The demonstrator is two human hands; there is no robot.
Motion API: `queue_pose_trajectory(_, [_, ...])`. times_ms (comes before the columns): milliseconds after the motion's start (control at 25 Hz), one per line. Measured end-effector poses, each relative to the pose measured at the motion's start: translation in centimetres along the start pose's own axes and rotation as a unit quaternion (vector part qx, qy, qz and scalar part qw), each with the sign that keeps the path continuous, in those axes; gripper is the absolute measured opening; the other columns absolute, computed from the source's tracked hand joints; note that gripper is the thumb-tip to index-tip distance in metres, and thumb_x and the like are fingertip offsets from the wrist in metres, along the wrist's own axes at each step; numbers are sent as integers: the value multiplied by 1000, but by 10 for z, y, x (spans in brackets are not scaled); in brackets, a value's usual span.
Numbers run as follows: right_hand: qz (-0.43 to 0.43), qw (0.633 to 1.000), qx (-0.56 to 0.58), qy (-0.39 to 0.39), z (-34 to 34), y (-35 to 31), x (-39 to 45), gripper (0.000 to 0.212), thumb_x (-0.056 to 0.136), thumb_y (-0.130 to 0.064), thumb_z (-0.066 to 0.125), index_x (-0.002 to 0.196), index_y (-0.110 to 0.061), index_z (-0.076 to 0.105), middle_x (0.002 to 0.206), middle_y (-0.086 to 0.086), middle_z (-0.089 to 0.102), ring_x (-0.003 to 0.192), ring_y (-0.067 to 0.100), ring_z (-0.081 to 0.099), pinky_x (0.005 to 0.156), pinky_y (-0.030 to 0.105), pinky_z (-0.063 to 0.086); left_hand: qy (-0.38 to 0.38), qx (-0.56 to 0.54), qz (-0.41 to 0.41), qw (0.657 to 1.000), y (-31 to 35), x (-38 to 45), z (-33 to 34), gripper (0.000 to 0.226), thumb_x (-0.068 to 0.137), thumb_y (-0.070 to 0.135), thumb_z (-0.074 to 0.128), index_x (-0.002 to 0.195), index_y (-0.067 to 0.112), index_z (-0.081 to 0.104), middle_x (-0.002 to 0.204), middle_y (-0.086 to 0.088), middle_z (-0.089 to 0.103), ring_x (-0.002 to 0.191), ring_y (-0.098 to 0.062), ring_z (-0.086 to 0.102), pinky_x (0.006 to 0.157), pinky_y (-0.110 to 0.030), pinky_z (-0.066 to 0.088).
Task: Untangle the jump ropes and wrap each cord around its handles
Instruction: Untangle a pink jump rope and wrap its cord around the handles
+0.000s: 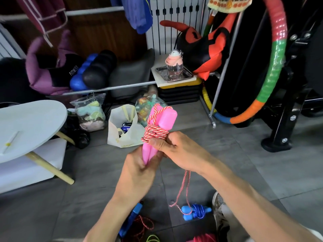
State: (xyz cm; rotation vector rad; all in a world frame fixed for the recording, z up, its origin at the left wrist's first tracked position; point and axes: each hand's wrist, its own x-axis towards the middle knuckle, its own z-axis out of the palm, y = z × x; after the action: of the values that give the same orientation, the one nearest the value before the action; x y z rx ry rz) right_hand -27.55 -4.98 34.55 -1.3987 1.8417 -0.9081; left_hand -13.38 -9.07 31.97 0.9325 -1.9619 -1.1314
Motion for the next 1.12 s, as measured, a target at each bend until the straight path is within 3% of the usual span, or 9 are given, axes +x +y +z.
queue_pose_trajectory(120, [-24, 999, -4, 29, -1, -2, 0, 52, 90, -56, 57, 56, -20, 40, 44, -10, 36, 43, 7, 34, 43, 18, 27, 33, 88, 11, 995, -10, 3, -2, 31, 89, 29, 64, 67, 24, 43, 52, 14, 46, 48, -9, 36, 43, -18, 31])
queue_pose_trajectory(280, [-36, 996, -4, 77, 7, -1, -1, 52, 87, -58, 58, 50, -25, 42, 42, -10, 42, 44, 7, 40, 45, 19, 27, 47, 150, 25, 987, -10, 6, -2, 20, 88, 28, 64, 80, 23, 46, 61, 8, 56, 60, -27, 53, 48, -26, 34])
queue_pose_trajectory(360, [-21, 994, -30, 100, 15, -1, 1, 54, 86, -63, 53, 55, -20, 45, 47, -7, 44, 48, 8, 42, 47, 20, 28, 46, 144, 12, 988, -11, 7, -3, 24, 88, 25, 64, 76, 22, 44, 60, 7, 53, 65, -30, 54, 49, -26, 33])
queue_pose_trajectory(480, [16, 1000, 0, 13, 20, 1, 3, 34, 94, -49, 55, 74, -20, 58, 69, -6, 60, 68, 12, 55, 59, 27, 40, 44, 171, -20, 984, -22, 13, -3, 24, 87, 22, 63, 72, 19, 45, 62, 3, 56, 73, -36, 58, 54, -34, 36])
queue_pose_trajectory(600, [21, 989, -137, -50, 28, 8, -1, 2, 91, -18, 46, 90, -19, 46, 99, 8, 62, 94, 29, 57, 65, 34, 36, 38, 204, -71, 976, -37, 20, -7, 20, 88, 25, 62, 75, 13, 50, 70, -9, 64, 80, -41, 61, 57, -34, 40])
queue_pose_trajectory(720, [-33, 974, -220, -50, 35, 14, -8, 10, 91, -12, 45, 98, -14, 52, 102, 14, 62, 94, 34, 58, 69, 35, 41, -25, 317, -91, 944, -44, 19, -7, 10, 87, 25, 58, 92, 16, 59, 94, -10, 70, 96, -37, 63, 71, -34, 48])
queue_pose_trajectory(840, [-59, 965, -248, -61, 24, 10, -8, 14, 93, -19, 51, 79, -16, 52, 81, 6, 60, 76, 26, 56, 59, 31, 33, -83, 395, -97, 910, -42, 15, -5, 18, 89, 29, 55, 105, 22, 60, 109, -6, 67, 106, -32, 62, 81, -32, 47])
queue_pose_trajectory(960, [-109, 946, -287, -100, 10, 3, -9, 15, 84, -16, 54, 71, -23, 49, 71, -7, 50, 71, 18, 46, 58, 29, 31, -125, 423, -64, 895, -40, 14, -7, 16, 92, 35, 52, 100, 22, 57, 105, -3, 67, 104, -29, 63, 81, -31, 46])
queue_pose_trajectory(1120, [-133, 930, -332, -82, -8, 6, -5, 8, 88, -31, 61, 94, -32, 66, 91, -10, 66, 89, 12, 57, 73, 29, 40, -216, 421, -32, 881, -38, 5, -5, 13, 92, 35, 50, 90, 22, 48, 98, 0, 64, 97, -24, 63, 83, -33, 50])
